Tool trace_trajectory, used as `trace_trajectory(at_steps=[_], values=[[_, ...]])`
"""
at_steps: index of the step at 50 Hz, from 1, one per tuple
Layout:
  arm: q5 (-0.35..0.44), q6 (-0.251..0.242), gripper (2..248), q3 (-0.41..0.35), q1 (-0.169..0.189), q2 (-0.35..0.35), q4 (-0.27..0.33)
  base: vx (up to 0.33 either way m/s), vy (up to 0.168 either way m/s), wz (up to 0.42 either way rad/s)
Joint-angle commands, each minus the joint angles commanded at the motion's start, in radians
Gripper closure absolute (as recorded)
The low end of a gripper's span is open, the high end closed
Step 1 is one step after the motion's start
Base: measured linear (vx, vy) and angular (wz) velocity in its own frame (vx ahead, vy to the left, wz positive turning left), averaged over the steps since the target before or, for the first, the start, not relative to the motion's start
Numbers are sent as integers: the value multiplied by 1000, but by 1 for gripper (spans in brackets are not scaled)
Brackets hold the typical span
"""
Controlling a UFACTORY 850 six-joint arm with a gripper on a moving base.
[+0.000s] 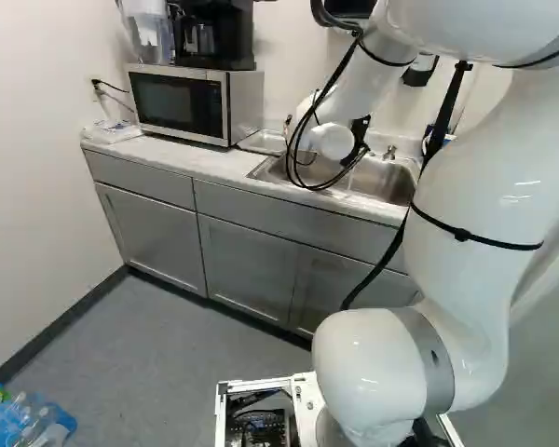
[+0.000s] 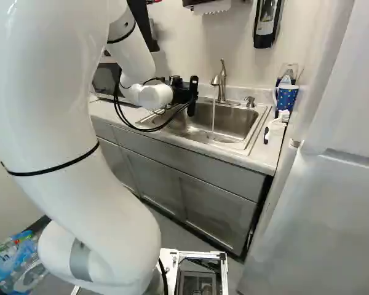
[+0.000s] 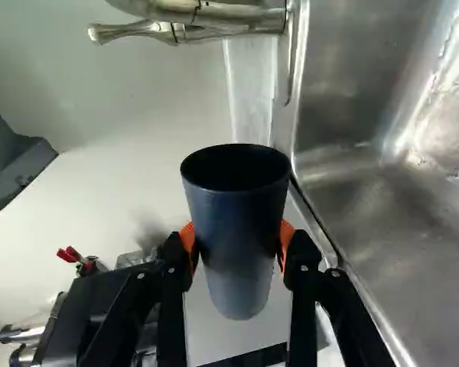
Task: Rinse the cup and place it in the tray
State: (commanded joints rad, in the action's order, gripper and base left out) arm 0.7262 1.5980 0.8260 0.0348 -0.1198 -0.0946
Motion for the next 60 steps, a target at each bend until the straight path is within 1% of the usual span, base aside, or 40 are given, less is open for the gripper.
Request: trace_trajectory(at_steps=[60], values=[[0, -630, 128, 0, 0, 0, 0, 0, 0, 0]])
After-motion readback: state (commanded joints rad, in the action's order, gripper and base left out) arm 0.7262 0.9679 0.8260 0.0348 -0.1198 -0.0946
